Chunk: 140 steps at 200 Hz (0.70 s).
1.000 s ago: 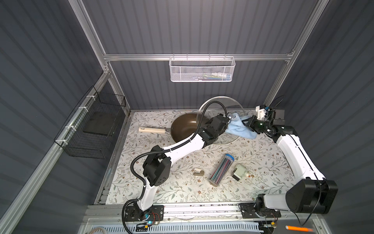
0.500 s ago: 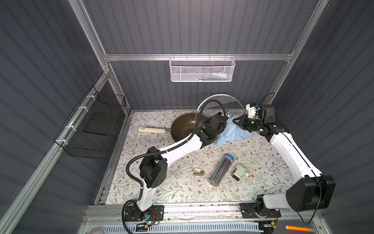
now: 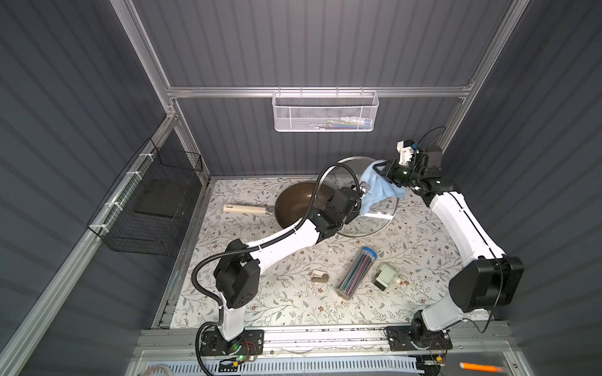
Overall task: Wipe the pot lid with a cloth
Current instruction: Wipe the pot lid.
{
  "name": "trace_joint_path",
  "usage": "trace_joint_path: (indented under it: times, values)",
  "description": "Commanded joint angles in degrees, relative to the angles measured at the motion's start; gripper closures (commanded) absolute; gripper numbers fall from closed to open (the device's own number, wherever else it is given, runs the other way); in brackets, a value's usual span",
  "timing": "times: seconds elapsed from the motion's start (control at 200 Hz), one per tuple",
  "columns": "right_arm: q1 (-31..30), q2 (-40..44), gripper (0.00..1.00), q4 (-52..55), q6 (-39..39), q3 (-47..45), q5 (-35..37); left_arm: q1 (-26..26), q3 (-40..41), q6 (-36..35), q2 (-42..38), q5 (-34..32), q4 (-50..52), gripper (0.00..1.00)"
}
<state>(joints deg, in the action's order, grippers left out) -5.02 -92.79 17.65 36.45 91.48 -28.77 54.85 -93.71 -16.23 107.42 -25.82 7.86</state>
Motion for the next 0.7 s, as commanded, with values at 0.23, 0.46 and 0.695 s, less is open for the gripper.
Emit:
trace_joint_path:
  times: [0.23,0.46,0.695]
  values:
    - [-0.87,-1.68,1.0,1.68,-1.78,0.89,2.36,0.89,-0.76,0.19,-7.09,-0.7,-11.19,1.0]
    - [2.52,6.45,1.0,7.48,-5.38,-7.86,8.91,0.88,-1.53,-1.29,-6.22,-2.87,-12.52,1.0]
    - [8.24,18.59,1.0,10.51,-6.44,-17.92,16.58,0.85,-2.33,-2.89,-5.52,-4.27,-13.22,1.0]
